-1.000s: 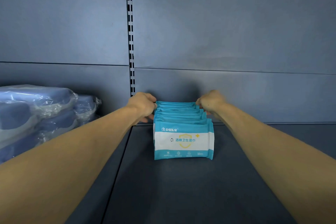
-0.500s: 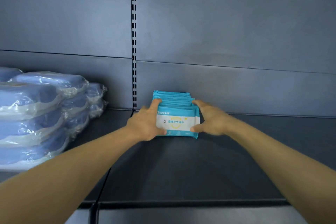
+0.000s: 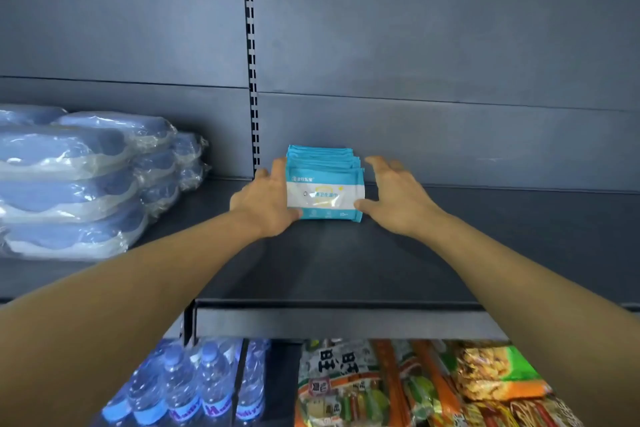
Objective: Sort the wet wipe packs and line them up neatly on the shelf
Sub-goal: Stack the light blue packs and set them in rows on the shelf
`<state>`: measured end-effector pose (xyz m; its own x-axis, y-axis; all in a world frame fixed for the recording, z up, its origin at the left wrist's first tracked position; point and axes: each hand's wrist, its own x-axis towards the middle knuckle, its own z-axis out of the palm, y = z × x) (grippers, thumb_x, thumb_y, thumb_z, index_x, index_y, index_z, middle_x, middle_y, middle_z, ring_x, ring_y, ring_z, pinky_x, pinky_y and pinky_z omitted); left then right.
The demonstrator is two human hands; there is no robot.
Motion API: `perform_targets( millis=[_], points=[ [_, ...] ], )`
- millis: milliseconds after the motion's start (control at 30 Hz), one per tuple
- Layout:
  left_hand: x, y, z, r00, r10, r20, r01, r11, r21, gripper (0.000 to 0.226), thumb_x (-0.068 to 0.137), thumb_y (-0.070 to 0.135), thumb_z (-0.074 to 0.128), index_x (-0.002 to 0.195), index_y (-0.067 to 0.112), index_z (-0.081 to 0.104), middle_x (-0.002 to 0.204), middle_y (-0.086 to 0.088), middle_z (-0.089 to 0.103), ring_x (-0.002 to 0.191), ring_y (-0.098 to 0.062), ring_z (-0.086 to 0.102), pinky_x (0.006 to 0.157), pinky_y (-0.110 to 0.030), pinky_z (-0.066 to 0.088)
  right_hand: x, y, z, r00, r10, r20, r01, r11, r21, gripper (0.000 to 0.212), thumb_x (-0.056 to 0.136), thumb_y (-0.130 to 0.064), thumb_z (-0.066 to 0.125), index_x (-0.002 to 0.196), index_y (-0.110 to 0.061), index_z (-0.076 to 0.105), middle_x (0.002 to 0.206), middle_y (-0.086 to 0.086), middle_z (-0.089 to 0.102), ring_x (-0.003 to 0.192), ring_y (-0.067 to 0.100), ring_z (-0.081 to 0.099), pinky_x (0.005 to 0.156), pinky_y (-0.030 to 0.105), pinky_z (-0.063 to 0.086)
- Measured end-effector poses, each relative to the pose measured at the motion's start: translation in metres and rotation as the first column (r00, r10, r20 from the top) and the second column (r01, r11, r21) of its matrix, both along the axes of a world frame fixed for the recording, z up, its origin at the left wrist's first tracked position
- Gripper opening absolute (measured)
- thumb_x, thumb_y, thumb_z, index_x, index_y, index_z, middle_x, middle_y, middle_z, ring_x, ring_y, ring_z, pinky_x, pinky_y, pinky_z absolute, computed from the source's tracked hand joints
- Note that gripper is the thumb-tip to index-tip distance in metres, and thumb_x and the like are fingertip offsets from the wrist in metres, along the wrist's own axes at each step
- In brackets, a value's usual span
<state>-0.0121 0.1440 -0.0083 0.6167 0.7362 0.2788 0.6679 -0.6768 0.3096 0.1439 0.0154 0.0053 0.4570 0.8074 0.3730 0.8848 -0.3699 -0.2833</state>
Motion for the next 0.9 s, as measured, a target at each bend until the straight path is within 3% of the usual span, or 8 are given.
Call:
perform_targets(
  millis=[200,433,567,833,900],
  points=[
    [-0.044,-0.072,0.018,0.996,0.066,-0.058,-0.059,0.992,0.115,0.047,0.088,0.037,0.059,0.129,0.019,0.044,0.124,-0.005,0.054,0.111,-0.028,0.054,0.087,-0.039,0.048,-0.038,-0.054,0.007,0.980,0.176,0.088,-0.173,0.984,-0.040,0.056,0.085,-0.031,0.066,0.133,-0.012,0.044,0.129,0.010,0.047,0.124,0.029,0.040,0.100,0.038,0.039],
    [-0.085,-0.158,0.005,0.993,0.110,-0.029,-0.109,0.993,0.045,0.028,0.089,0.039,0.054,0.113,0.024,0.054,0.113,-0.003,0.062,0.106,-0.029,0.057,0.089,-0.040,0.047,-0.080,-0.126,-0.015,0.951,0.295,0.087,-0.296,0.955,0.000,0.047,0.087,-0.030,0.064,0.128,-0.012,0.050,0.126,0.010,0.051,0.116,0.026,0.050,0.093,0.038,0.045],
    [-0.103,-0.191,-0.034,0.992,0.092,-0.084,-0.092,0.996,0.008,0.021,0.089,0.037,0.052,0.106,0.026,0.055,0.109,-0.005,0.063,0.102,-0.031,0.057,0.080,-0.036,0.046,-0.097,-0.154,-0.052,0.947,0.321,0.004,-0.320,0.946,-0.047,0.042,0.088,-0.029,0.063,0.125,-0.013,0.052,0.122,0.009,0.053,0.113,0.028,0.052,0.092,0.042,0.046],
    [-0.125,-0.232,-0.150,0.968,-0.026,-0.248,-0.020,0.983,-0.183,0.023,0.094,0.037,0.048,0.112,0.024,0.055,0.112,-0.004,0.064,0.105,-0.030,0.058,0.080,-0.037,0.044,-0.125,-0.201,-0.164,0.960,0.256,-0.114,-0.278,0.925,-0.257,0.033,0.087,-0.028,0.059,0.116,-0.013,0.053,0.120,0.009,0.054,0.112,0.030,0.052,0.088,0.039,0.045],
    [-0.129,-0.240,-0.186,0.954,-0.074,-0.289,0.003,0.971,-0.241,0.024,0.094,0.039,0.048,0.113,0.026,0.055,0.114,-0.003,0.064,0.108,-0.028,0.057,0.082,-0.037,0.044,-0.130,-0.216,-0.197,0.964,0.211,-0.165,-0.254,0.912,-0.322,0.037,0.089,-0.029,0.059,0.122,-0.013,0.052,0.124,0.008,0.052,0.114,0.029,0.051,0.088,0.040,0.046]
  ],
)
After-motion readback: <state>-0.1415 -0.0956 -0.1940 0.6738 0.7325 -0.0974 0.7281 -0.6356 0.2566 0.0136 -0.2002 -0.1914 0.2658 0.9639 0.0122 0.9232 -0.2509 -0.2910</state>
